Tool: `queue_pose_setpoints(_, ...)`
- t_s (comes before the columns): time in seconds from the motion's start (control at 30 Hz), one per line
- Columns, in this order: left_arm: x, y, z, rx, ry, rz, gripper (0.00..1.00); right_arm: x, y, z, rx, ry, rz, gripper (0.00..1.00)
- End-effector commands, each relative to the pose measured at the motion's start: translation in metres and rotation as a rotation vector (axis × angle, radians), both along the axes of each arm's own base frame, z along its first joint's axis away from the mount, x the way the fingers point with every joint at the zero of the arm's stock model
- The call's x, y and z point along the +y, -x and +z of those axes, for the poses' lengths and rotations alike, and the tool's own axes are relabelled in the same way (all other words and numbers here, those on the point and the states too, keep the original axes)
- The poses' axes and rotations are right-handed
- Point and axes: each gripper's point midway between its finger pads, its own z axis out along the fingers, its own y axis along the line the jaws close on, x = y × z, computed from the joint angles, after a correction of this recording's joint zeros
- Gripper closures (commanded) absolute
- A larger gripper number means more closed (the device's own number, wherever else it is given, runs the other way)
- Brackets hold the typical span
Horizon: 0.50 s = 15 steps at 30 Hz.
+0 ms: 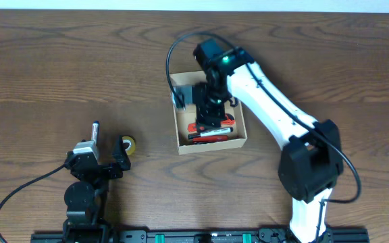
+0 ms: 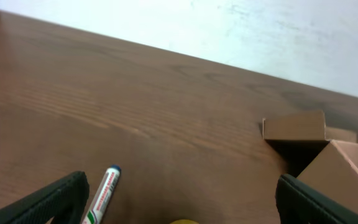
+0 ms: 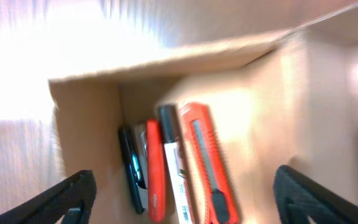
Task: Pack container
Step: 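Place the black marker into the box and open the right gripper, then retract the right arm and reach the left gripper to the tape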
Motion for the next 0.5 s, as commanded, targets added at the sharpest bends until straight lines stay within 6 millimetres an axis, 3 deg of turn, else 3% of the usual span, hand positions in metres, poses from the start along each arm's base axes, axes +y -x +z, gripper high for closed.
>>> queue_pose_setpoints(0.0,-0.002,0.006,-0.021,0.096,0.126,0.019,0.05,-0.002,-0.012,0.052,-0.002,-0.088,-0.218,0.13)
queue_pose_setpoints(0.13,-0.004,0.014,-0.011,0.185,0.131,0.013,0.05,-0.032,-0.035,0.073,-0.012,-0.123,-0.402,0.05)
queue_pose_setpoints(0.2,-0.001,0.016,0.003,0.232,0.086,0.018,0.05,-0.054,-0.049,0.08,-0.013,-0.139,-0.513,0.01)
queue_pose_setpoints(0.37,0.0,0.001,0.048,0.387,0.005,0.001,0.04,-0.125,-0.079,0.089,-0.001,-0.161,-0.789,0.01)
queue_pose_setpoints(0.47,0.003,-0.011,0.061,0.559,-0.055,-0.003,0.05,-0.171,-0.097,0.092,-0.001,-0.182,-0.963,0.01)
